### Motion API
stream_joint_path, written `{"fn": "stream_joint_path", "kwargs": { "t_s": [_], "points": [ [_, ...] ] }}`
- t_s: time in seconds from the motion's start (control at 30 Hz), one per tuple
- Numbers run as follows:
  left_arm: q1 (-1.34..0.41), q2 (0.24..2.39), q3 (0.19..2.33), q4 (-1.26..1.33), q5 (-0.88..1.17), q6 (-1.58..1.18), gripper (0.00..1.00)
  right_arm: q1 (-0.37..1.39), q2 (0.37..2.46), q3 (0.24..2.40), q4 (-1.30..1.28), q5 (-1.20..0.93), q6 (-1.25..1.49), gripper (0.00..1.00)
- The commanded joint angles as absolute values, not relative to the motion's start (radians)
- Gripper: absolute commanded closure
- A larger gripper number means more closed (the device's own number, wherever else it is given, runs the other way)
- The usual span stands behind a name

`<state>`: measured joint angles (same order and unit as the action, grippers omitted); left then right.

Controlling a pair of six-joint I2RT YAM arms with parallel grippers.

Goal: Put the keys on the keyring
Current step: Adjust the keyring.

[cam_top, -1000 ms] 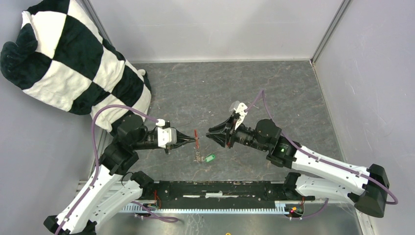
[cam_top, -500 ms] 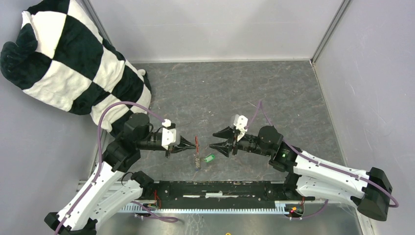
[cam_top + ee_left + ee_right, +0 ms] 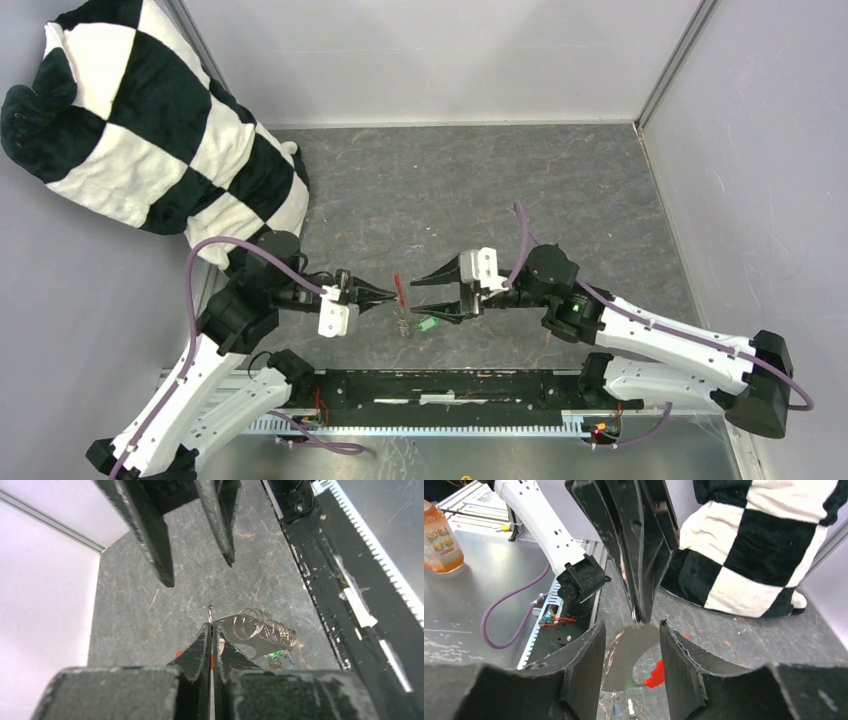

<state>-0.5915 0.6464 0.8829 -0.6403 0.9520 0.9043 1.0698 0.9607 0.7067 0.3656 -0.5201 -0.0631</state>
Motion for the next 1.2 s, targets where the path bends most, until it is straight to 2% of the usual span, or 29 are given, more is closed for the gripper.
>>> {"fn": "stream_joint_path", "kwargs": {
  "t_s": [0.0,0.23,0.47,0.83,1.17],
  "points": [
    [-0.594,0.661,0.938,-0.717,0.989,1.162,0.98,1.110,1.001,0.873,0.178,-0.508,-0.259,0.50],
    [-0.595,0.645,0.951,-0.730,0.977,1.252,0.98,1.190,1.053,1.029,-0.111,-0.350,-0.455,0.51],
    [-0.594,0.630,0.953,-0.730,0.959,1.342,0.98,1.264,1.089,1.110,-0.268,-0.202,-0.548,0.53],
    [-0.594,0.622,0.964,-0.730,0.965,1.384,0.98,1.353,1.096,1.143,-0.244,-0.023,-0.601,0.56],
    [-0.595,0.625,0.973,-0.729,0.964,1.362,0.98,1.371,1.154,1.193,-0.235,-0.006,-0.621,0.62]
  ]
}}
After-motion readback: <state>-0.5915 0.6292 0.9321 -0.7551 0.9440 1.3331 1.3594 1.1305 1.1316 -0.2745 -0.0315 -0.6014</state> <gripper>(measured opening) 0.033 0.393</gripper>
